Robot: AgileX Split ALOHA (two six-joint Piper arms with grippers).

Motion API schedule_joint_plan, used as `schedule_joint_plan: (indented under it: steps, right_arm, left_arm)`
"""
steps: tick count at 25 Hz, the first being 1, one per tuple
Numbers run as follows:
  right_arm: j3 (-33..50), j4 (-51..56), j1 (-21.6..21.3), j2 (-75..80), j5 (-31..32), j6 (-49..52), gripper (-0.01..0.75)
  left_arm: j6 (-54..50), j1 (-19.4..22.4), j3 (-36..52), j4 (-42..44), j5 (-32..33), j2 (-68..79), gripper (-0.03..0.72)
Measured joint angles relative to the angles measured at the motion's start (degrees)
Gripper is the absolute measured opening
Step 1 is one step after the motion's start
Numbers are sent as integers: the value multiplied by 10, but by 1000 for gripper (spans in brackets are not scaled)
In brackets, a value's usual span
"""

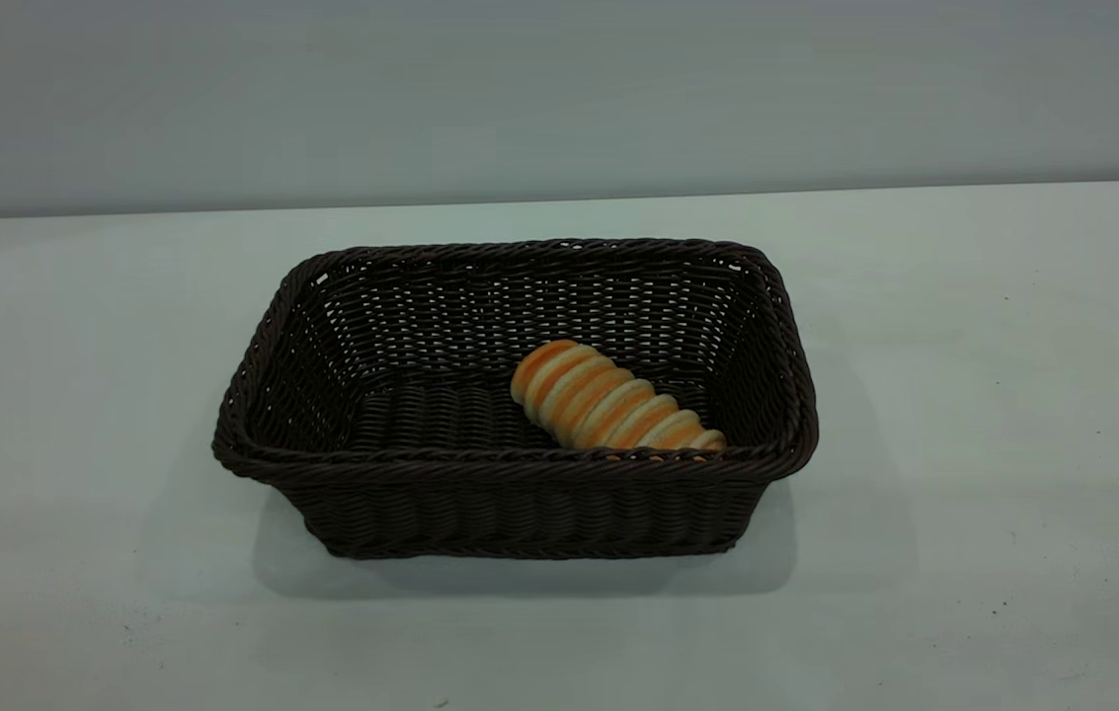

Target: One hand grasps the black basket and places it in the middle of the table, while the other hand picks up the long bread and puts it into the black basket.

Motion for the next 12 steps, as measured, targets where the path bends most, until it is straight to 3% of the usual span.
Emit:
schedule_joint_plan:
  steps: [8, 12]
  right_arm:
    - [0, 1, 0, 0, 0, 0, 421]
    - [0, 1, 0, 0, 0, 0, 421]
  left_arm:
    - [0, 1, 0, 0, 0, -3, 531]
    - [0, 24, 0, 0, 0, -29, 531]
